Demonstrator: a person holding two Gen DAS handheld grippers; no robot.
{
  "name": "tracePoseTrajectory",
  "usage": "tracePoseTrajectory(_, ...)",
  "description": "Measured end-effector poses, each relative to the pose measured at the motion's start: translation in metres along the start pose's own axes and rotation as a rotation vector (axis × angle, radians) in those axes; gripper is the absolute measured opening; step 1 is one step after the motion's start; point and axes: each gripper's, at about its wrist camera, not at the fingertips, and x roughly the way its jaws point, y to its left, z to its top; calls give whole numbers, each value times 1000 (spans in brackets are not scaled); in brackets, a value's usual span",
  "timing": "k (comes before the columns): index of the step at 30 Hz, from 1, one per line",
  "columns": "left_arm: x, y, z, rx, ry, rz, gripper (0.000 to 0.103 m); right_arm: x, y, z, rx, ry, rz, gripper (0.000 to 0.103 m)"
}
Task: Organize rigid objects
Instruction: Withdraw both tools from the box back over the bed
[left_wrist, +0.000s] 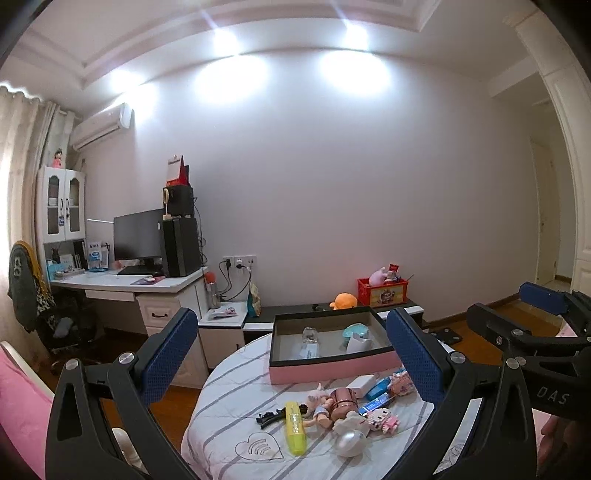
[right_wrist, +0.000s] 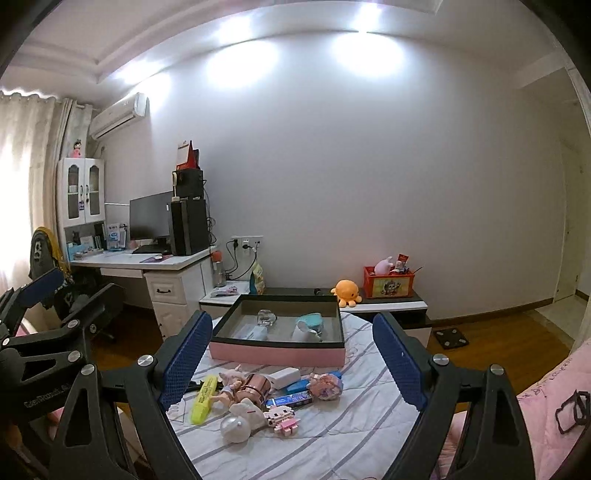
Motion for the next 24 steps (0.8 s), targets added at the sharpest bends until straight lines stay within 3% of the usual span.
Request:
tracePoseTrajectory(15,19,-1,-16,5,60,-1,103,9,0,-14,0,47,-23,90)
tracePoseTrajectory(20,44,6,-43,-5,152,0,103,34,-7,-33,1,119,-44,90)
tracePoseTrajectory(24,75,17,-79,-14,291,5,103,65,-15,-59,2,221,-62,90)
